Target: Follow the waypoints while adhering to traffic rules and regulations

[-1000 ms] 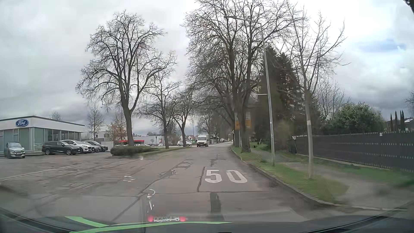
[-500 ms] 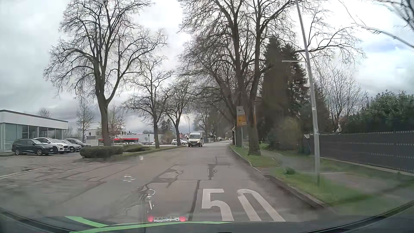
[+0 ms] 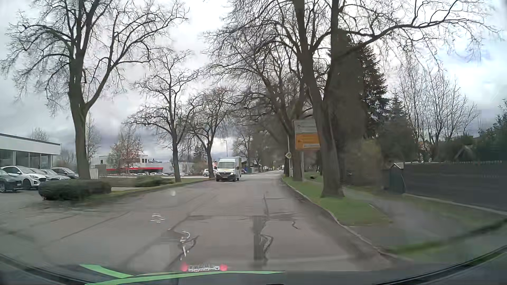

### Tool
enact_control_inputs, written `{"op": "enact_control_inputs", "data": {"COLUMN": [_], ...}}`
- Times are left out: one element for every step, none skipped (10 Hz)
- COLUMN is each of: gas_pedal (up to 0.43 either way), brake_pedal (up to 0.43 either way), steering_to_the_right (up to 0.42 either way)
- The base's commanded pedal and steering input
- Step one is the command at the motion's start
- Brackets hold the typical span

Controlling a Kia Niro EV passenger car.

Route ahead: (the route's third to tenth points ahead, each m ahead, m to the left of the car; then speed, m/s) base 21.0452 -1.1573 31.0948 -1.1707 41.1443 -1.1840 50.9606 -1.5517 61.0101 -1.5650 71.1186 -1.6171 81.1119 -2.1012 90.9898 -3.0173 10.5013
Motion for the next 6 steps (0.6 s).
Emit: {"op": "enact_control_inputs", "data": {"gas_pedal": [0.098, 0.098, 0.098, 0.098, 0.098, 0.098], "brake_pedal": [0.0, 0.0, 0.0, 0.0, 0.0, 0.0], "steering_to_the_right": [0.006, 0.006, 0.006, 0.006, 0.006, 0.006]}}
